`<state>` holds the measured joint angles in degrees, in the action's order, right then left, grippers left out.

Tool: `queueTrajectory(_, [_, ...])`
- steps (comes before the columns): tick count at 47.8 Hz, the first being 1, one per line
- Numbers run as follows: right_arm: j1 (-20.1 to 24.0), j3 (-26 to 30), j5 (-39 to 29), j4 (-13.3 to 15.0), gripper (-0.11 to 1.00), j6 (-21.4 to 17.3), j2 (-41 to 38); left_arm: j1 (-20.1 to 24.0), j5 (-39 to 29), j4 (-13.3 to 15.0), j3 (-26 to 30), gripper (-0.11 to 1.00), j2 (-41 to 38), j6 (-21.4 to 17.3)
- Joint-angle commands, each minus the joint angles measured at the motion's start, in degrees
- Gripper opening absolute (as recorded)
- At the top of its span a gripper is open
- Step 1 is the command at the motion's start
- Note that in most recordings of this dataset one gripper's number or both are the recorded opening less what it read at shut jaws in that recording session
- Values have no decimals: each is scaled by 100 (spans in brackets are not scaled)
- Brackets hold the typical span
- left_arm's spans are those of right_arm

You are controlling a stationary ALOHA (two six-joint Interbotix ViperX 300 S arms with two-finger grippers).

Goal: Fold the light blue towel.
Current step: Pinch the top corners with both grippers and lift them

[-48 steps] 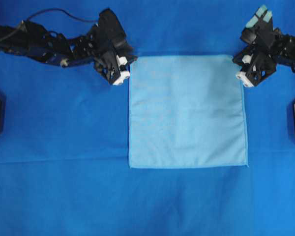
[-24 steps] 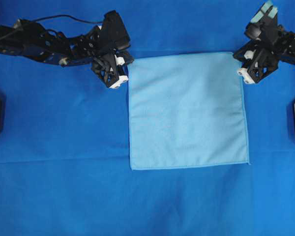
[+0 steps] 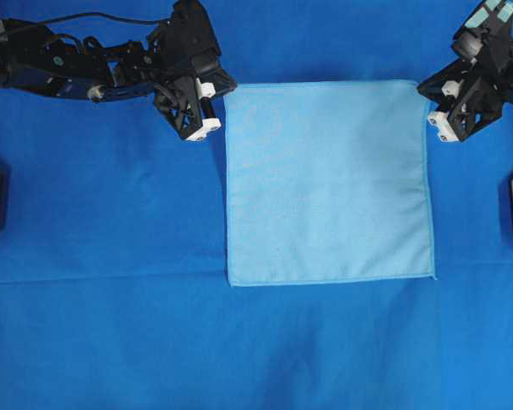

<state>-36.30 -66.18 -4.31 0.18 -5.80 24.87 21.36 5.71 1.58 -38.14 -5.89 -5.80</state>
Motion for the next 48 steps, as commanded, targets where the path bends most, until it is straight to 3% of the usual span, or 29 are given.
queueTrajectory(1, [105, 26, -44, -9, 2, -62, 44, -114, 26, -18, 79, 1, 141, -97])
queueTrajectory(10, [562, -26, -686, -105, 2, -589, 246, -545, -35, -18, 0, 1, 158, -360])
queueTrajectory(17, [1257, -141, -1090, -105, 2, -1063, 624, -932, -123, -9, -141, 1, 193, -360])
queueTrajectory(38, [3524, -255, -1512, -105, 2, -2646, 932, -2426, -483, 0, -158, 1, 114, 62])
queueTrajectory(48, [4184, -220, -1503, -105, 2, -3234, 853, -2769, -483, 0, -141, 1, 0, 431])
